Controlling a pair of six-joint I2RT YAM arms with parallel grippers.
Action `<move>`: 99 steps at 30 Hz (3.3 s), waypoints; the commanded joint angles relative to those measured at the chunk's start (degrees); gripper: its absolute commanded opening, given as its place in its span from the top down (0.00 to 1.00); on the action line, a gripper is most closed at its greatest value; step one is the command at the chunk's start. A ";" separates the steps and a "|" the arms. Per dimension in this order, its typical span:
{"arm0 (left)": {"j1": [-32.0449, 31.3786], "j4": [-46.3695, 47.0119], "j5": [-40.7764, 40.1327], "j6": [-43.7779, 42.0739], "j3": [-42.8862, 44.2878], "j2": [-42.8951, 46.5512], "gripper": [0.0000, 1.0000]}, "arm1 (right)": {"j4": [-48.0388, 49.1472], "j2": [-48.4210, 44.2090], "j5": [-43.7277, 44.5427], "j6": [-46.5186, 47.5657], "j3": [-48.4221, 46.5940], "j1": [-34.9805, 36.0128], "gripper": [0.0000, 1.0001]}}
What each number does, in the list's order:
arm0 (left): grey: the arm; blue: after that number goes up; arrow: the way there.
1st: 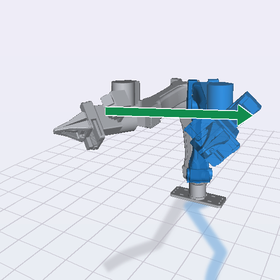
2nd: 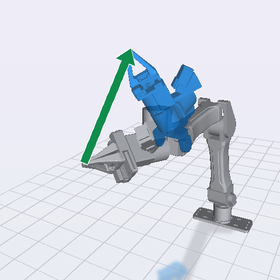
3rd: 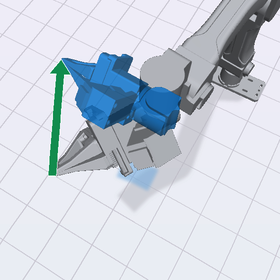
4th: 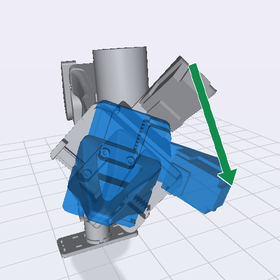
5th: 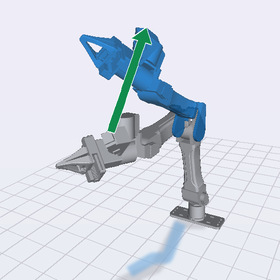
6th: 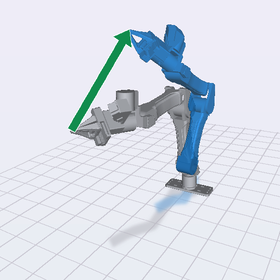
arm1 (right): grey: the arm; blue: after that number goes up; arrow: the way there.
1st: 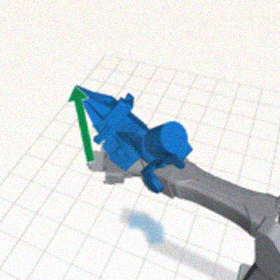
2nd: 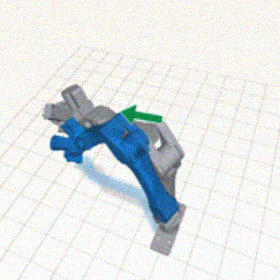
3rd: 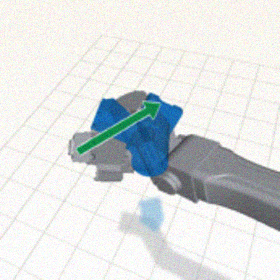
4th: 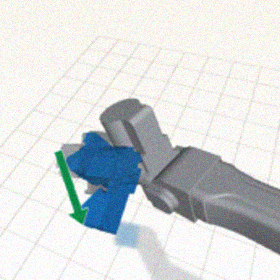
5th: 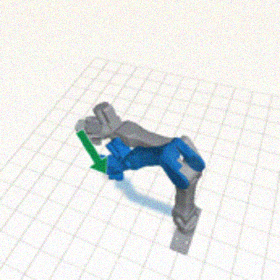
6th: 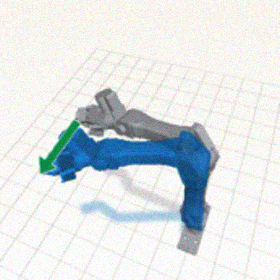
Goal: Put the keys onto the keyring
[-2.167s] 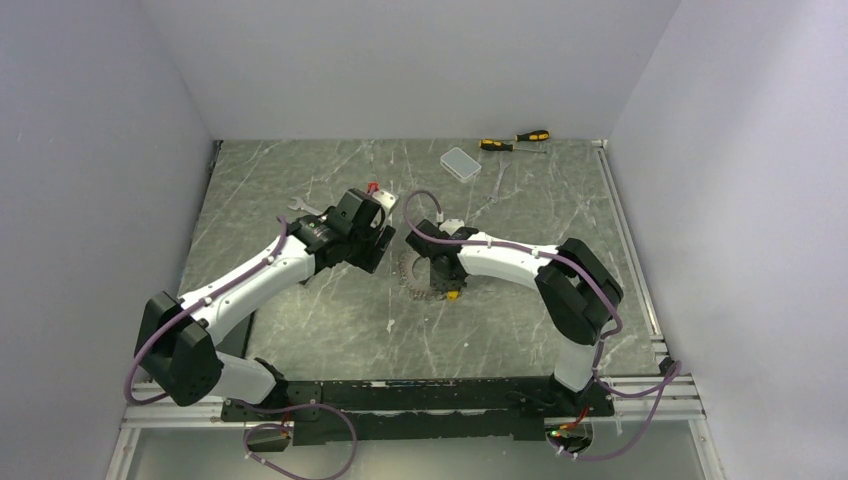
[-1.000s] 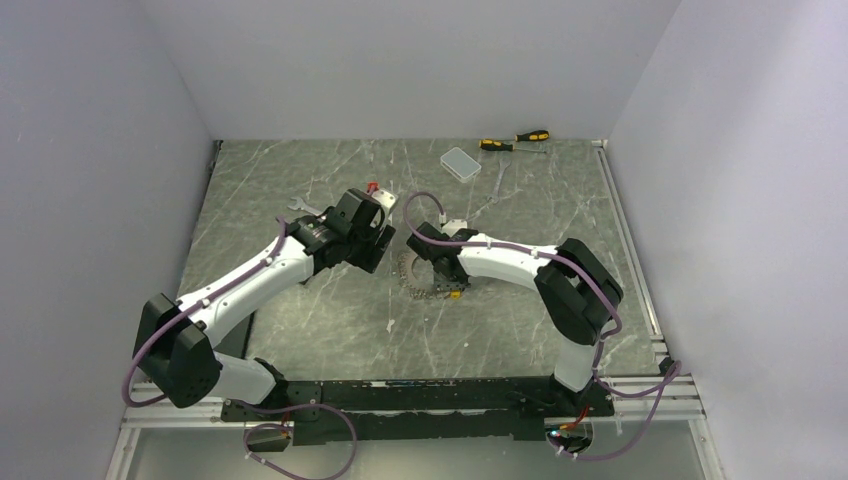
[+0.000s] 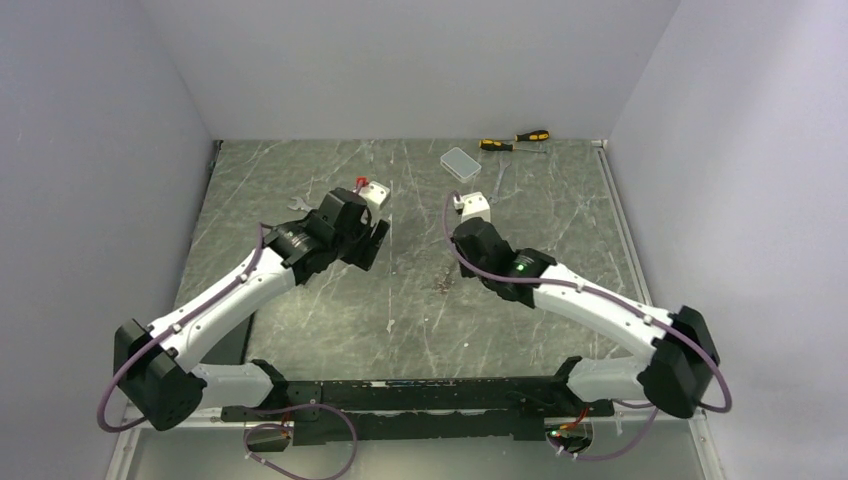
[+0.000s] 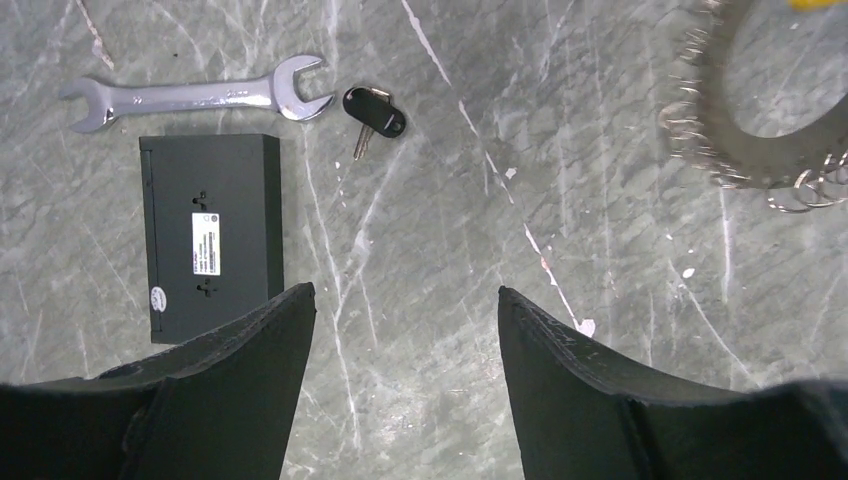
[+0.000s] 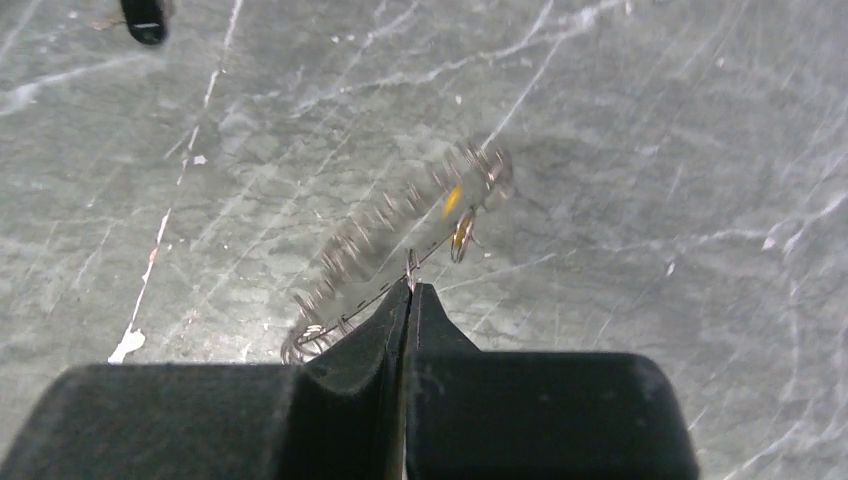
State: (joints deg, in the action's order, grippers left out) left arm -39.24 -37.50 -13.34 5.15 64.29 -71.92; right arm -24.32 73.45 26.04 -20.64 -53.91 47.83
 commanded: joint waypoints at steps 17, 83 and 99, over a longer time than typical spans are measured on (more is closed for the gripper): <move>-0.28 16.67 27.91 -9.75 -6.83 17.70 0.19 | 18.83 -23.42 -23.97 34.09 8.03 1.47 1.00; -0.56 18.13 48.59 -22.22 -12.69 15.89 0.43 | 19.74 -26.58 -22.37 64.97 10.85 24.04 1.00; 3.94 17.91 5.14 7.09 -5.95 -2.13 0.06 | 19.25 -33.40 -17.06 62.01 15.00 27.00 1.00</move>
State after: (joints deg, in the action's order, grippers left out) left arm -38.52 -16.10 3.07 4.34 51.83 -69.80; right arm -9.06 42.54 6.50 42.70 -39.31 73.76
